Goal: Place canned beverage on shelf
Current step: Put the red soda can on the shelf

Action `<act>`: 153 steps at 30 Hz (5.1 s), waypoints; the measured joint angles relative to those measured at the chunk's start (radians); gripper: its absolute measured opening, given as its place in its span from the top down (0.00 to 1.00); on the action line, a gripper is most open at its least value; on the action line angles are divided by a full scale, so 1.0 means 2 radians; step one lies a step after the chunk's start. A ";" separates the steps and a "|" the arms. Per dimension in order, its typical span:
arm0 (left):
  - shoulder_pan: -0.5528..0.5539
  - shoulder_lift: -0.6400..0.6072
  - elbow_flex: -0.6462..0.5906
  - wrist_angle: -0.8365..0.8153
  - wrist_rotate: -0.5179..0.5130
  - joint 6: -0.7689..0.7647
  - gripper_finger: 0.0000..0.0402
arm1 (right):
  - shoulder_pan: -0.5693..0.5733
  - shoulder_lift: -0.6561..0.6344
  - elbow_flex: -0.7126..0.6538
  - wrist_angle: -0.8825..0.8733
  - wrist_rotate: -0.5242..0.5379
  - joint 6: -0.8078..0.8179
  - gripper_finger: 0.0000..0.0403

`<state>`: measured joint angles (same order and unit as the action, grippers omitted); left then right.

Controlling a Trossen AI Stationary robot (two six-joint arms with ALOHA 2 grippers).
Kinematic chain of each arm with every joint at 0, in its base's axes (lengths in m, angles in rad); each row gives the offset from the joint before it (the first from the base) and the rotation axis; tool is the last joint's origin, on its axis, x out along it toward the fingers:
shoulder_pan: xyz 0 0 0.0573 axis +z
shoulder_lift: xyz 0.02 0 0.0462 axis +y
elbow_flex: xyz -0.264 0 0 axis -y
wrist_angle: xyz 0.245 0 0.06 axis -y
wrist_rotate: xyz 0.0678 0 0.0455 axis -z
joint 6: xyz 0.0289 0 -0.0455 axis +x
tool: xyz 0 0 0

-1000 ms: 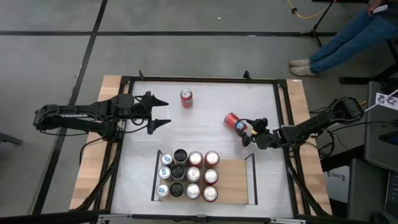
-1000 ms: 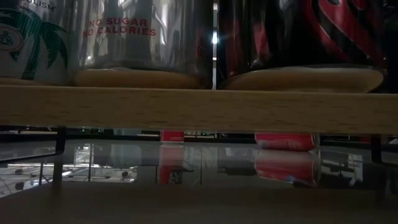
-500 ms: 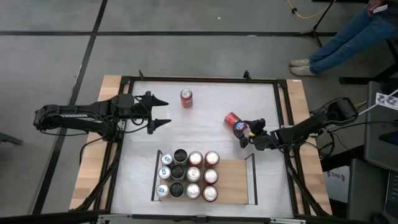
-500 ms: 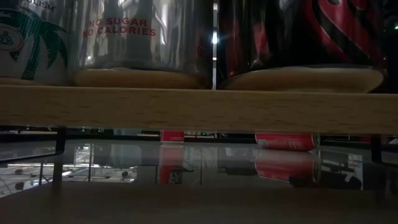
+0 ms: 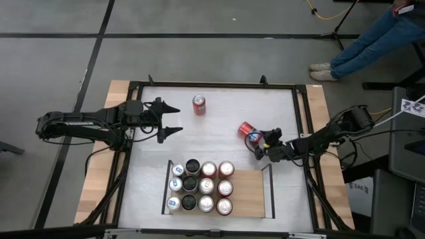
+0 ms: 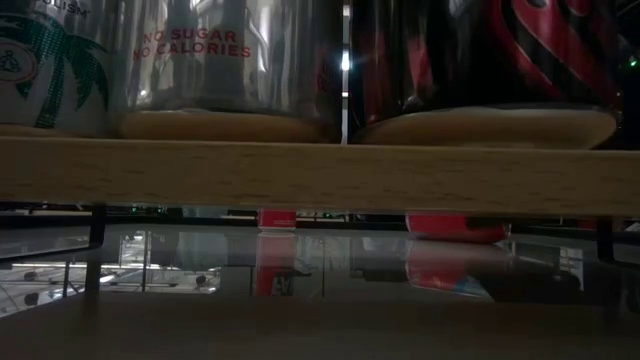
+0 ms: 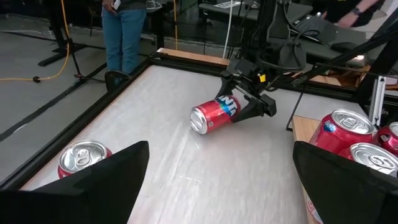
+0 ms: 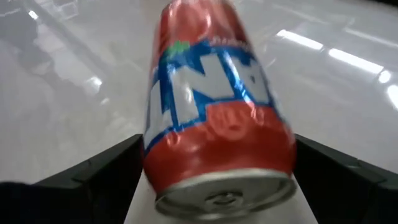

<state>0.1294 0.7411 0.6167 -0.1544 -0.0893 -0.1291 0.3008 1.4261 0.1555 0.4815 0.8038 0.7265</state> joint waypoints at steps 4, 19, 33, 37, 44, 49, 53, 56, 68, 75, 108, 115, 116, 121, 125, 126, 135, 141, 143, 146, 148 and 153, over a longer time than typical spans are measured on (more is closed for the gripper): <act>0.000 0.000 0.000 0.000 -0.001 0.000 0.03 | 0.000 0.000 0.000 -0.001 -0.026 0.000 0.07; 0.000 0.000 0.000 0.000 -0.002 0.000 0.03 | 0.000 0.000 0.000 -0.002 -0.022 0.000 0.12; 0.000 0.000 0.000 0.000 -0.003 0.000 0.03 | 0.000 0.000 0.000 0.000 -0.018 -0.009 0.29; 0.000 0.000 0.000 0.000 -0.003 0.000 0.03 | 0.000 0.000 0.000 0.002 -0.022 -0.014 0.29; 0.000 0.000 0.000 0.000 -0.003 0.000 0.03 | 0.000 -0.001 0.006 0.009 -0.056 -0.015 0.31; 0.000 0.000 0.000 0.000 -0.003 0.000 0.03 | 0.000 -0.001 0.028 -0.004 -0.075 -0.051 0.31; 0.000 0.000 0.000 0.000 -0.003 0.000 0.03 | 0.000 -0.006 0.057 -0.063 -0.098 -0.051 0.31; 0.000 0.000 0.000 0.000 -0.003 0.000 0.03 | 0.000 -0.017 0.090 -0.137 -0.111 -0.050 0.30; 0.000 0.000 0.000 0.000 -0.003 0.000 0.03 | 0.000 -0.050 0.260 -0.493 -0.151 -0.052 0.30; 0.000 0.000 0.000 0.000 -0.003 0.000 0.03 | -0.030 -0.051 0.369 -0.649 -0.218 -0.089 0.30; 0.000 0.000 0.000 0.000 -0.003 0.001 0.03 | -0.223 0.106 0.570 -0.957 -0.327 -0.484 0.29; 0.000 0.000 0.000 0.000 -0.003 0.004 0.03 | -0.223 0.146 0.570 -1.000 -0.297 -0.485 0.29; 0.000 0.000 0.000 0.000 -0.003 0.004 0.03 | -0.222 0.151 0.570 -1.003 -0.293 -0.485 0.29; 0.000 0.000 0.000 -0.001 -0.003 0.004 0.03 | -0.222 0.171 0.570 -1.008 -0.282 -0.484 0.29; 0.000 0.000 0.000 -0.001 -0.003 0.004 0.03 | -0.222 0.178 0.570 -1.008 -0.285 -0.484 0.29; 0.000 0.000 0.000 -0.001 -0.003 0.004 0.03 | -0.222 0.179 0.570 -1.008 -0.287 -0.484 0.29; 0.000 0.000 0.000 -0.001 -0.003 0.004 0.03 | -0.222 0.179 0.570 -1.000 -0.293 -0.484 0.29; 0.000 0.000 0.000 -0.007 -0.003 0.004 0.03 | -0.222 0.179 0.570 -1.000 -0.293 -0.484 0.29; 0.000 0.000 0.000 -0.007 -0.003 0.004 0.03 | -0.222 0.179 0.570 -1.000 -0.293 -0.484 0.29; 0.000 0.000 0.000 -0.007 -0.003 0.004 0.03 | -0.223 0.179 0.570 -0.999 -0.300 -0.483 0.28; 0.000 0.000 0.000 -0.007 -0.003 0.004 0.03 | -0.223 0.178 0.570 -0.998 -0.306 -0.483 0.25; 0.000 0.000 0.000 -0.007 -0.003 0.004 0.03 | -0.223 0.178 0.570 -0.992 -0.315 -0.481 0.14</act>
<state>0.1295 0.7414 0.6167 -0.1680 -0.0956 -0.1210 -0.1448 1.7828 1.2949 -1.5022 0.1739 -0.2357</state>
